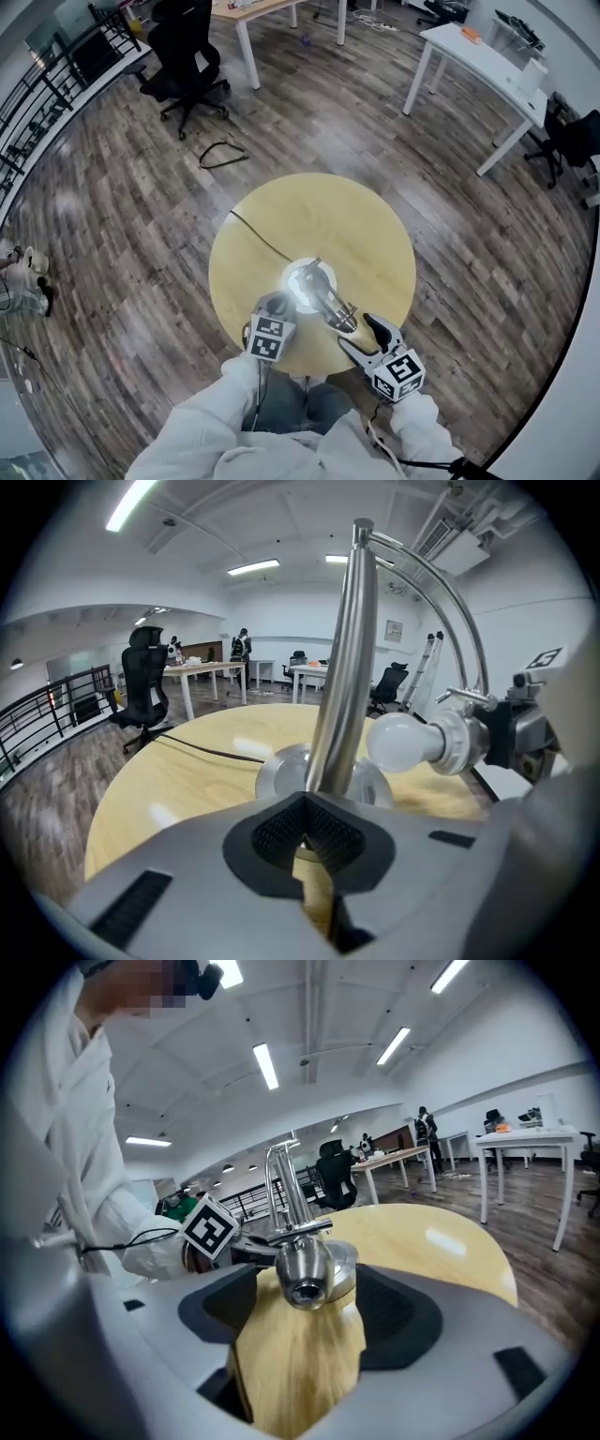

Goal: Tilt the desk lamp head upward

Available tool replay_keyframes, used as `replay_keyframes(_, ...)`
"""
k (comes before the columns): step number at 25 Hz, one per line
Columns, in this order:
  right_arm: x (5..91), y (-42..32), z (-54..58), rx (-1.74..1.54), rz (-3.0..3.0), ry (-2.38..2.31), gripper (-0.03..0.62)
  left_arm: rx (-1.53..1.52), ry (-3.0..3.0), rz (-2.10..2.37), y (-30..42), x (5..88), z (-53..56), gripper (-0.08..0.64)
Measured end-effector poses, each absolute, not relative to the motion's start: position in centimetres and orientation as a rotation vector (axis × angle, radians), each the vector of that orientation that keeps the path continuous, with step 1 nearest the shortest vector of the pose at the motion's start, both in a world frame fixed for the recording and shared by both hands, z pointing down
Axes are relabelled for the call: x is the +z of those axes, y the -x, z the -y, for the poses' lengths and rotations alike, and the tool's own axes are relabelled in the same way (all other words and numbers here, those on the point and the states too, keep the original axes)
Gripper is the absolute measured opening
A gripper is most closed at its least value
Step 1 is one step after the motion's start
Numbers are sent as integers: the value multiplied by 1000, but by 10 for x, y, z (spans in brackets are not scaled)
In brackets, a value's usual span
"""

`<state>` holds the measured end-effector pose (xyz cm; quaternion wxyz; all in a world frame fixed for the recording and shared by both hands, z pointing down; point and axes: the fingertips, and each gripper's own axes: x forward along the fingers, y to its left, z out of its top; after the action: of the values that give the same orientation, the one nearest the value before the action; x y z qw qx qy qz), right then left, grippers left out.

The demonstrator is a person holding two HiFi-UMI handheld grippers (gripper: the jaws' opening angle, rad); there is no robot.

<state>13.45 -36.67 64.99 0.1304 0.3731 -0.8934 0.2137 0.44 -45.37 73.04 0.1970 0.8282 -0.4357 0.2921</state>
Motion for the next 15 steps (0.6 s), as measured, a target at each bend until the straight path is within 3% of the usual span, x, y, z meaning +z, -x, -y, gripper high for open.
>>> replay_keyframes(15, 674, -101, 396, 603, 2544, -1008, 295, 913, -2365, 1067, -13, 737, 482, 0)
